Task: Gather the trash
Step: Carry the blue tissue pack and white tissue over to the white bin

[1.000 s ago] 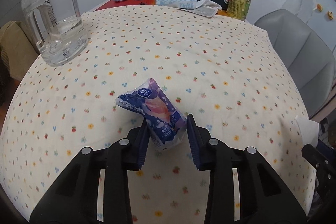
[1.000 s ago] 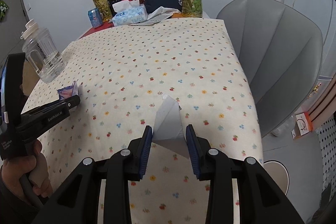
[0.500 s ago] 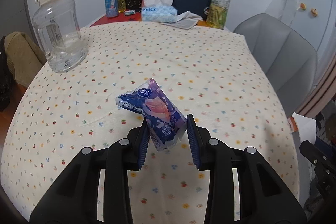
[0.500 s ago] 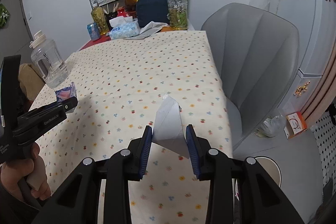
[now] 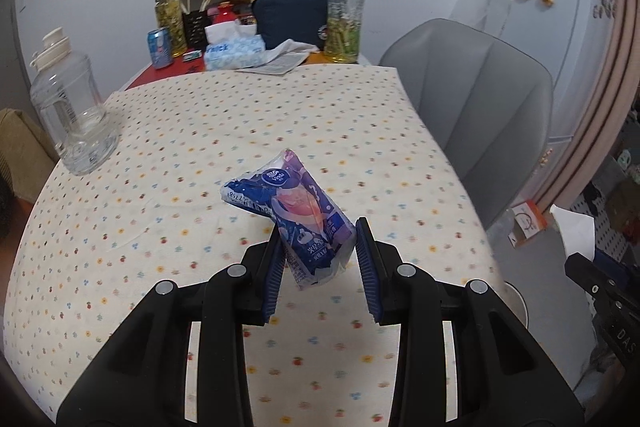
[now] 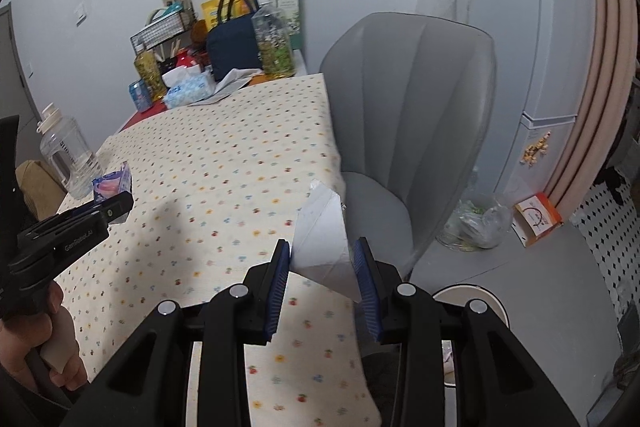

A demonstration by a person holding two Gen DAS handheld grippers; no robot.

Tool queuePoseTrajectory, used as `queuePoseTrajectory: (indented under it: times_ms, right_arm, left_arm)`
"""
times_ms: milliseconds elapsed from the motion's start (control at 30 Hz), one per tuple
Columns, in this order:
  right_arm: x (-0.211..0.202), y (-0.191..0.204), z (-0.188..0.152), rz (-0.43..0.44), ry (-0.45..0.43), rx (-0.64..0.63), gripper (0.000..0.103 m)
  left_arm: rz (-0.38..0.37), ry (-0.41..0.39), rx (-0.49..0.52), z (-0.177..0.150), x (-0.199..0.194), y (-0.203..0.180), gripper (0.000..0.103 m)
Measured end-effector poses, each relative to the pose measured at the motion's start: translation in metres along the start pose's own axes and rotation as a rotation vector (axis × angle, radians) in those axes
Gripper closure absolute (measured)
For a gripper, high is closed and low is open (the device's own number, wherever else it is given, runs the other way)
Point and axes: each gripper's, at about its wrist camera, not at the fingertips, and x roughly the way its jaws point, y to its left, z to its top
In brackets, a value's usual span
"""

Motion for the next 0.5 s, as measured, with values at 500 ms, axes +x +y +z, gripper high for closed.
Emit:
queuePoseTrajectory:
  times_ms: [500]
  right_arm:
    - [-0.018,-0.088,-0.012,-0.104,-0.020,0.138,0.069]
  left_arm:
    - [-0.104,0.007,0.119,0.004,0.009,-0.097,0.069]
